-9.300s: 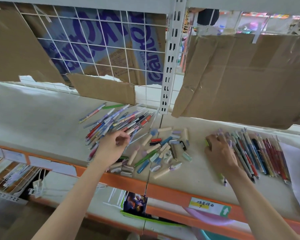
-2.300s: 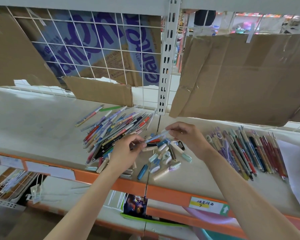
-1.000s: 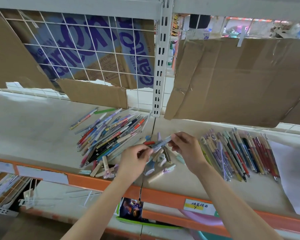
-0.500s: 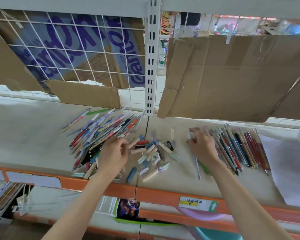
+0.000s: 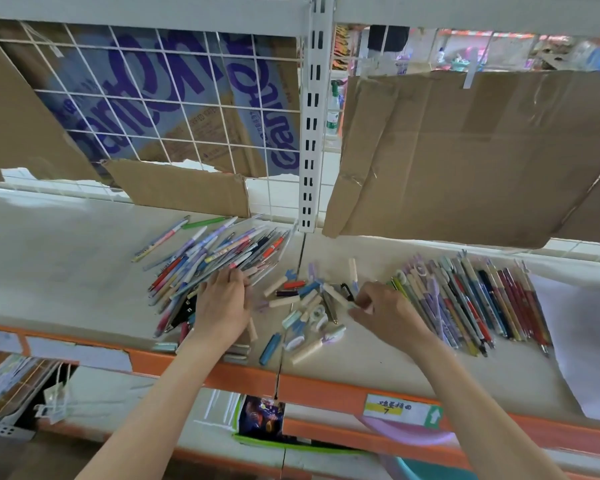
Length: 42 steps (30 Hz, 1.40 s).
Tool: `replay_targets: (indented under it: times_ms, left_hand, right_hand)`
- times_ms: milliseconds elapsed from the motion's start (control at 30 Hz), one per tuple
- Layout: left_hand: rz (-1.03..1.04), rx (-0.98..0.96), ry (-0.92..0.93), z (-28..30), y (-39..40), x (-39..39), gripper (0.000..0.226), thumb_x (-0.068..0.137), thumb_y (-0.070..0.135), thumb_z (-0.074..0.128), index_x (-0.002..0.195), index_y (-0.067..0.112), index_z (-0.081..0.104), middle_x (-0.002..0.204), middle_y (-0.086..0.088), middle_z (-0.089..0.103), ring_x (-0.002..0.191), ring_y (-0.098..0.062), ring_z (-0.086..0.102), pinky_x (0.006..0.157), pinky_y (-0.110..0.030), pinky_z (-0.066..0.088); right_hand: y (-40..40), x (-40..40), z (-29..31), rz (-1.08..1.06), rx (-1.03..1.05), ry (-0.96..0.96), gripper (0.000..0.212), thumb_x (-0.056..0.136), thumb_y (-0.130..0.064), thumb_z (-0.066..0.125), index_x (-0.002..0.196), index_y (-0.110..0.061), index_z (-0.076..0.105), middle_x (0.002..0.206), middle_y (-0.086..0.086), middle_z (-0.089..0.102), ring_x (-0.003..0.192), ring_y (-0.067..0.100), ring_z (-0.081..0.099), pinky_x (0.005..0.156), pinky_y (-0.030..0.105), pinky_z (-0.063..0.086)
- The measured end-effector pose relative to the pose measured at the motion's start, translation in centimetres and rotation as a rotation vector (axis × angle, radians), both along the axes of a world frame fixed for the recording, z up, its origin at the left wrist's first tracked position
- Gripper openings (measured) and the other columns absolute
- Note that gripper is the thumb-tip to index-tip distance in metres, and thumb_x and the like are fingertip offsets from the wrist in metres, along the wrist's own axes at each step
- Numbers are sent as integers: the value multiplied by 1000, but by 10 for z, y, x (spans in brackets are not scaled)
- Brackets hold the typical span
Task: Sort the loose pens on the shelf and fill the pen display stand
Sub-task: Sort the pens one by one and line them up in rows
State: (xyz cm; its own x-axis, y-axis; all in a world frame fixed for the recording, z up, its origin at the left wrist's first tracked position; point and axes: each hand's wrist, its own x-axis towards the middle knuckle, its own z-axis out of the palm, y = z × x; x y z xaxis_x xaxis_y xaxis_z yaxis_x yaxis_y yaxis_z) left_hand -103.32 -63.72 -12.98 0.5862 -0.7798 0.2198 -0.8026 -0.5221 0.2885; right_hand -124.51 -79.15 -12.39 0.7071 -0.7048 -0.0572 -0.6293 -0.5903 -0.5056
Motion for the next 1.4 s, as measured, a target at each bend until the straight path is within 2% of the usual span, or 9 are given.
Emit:
replay_targets:
  times_ms: [133,267,433,633,900,1033,1133,1267,1400]
  left_hand:
    - [-263,-259,163,15,5,-11,5,92,5,53,96,2,53,85,-5,58,70,-16,55,64,-30,46]
    - [-348,-328,289,24,5,-22,6,89,5,58,95,4,59,86,0,63,74,-12,60,66,-23,48]
    - [-369,-357,321,27,8,-25,6,89,8,60,94,7,62,86,4,65,78,-6,61,68,-10,45]
    - [-373,-366,341,24,8,-26,6,89,10,61,94,11,62,84,7,65,77,-3,61,68,-14,47]
    - [-390,-366,347,22,5,-26,7,88,10,62,94,11,62,84,12,63,77,-3,61,67,-8,45]
    - [-362,-368,361,20,5,-25,7,89,11,61,95,13,62,81,18,61,76,0,60,66,-9,44]
    - [-349,-363,363,19,5,-26,6,88,11,62,93,15,62,77,23,58,76,2,60,63,-6,42]
    - [-352,-371,372,18,4,-26,7,88,9,62,93,14,62,77,23,59,80,3,60,64,-4,40]
    - [-337,-360,390,18,5,-26,8,89,11,61,93,18,61,78,23,58,79,6,59,65,-4,41]
  right_hand:
    - [-2,10,15,-38,341,-432,14,87,-9,63,82,-20,56,65,-8,64,56,6,58,57,18,44]
    - [-1,16,24,22,457,-650,27,86,3,59,90,-23,65,60,-5,58,53,8,50,58,16,44]
    - [1,22,26,44,429,-648,33,85,-4,62,86,-36,67,62,-10,60,55,8,51,59,17,45]
    - [3,25,26,62,442,-640,36,87,-6,62,84,-42,67,60,-13,59,55,8,51,60,23,45]
    - [4,26,25,84,460,-642,25,87,-6,62,89,-30,67,58,-13,60,54,8,51,60,25,46]
    - [2,27,23,-3,578,-707,6,94,-13,55,90,-14,60,76,0,73,64,15,64,58,26,47]
    - [4,29,21,-106,685,-745,11,99,-22,46,92,-13,48,83,6,74,69,18,68,55,22,47]
    - [3,30,16,-131,564,-709,22,96,-14,50,87,-26,66,80,-4,68,68,4,57,58,15,45]
    - [-2,27,13,-158,467,-660,28,91,-11,57,75,-30,70,70,-8,64,64,8,48,59,13,41]
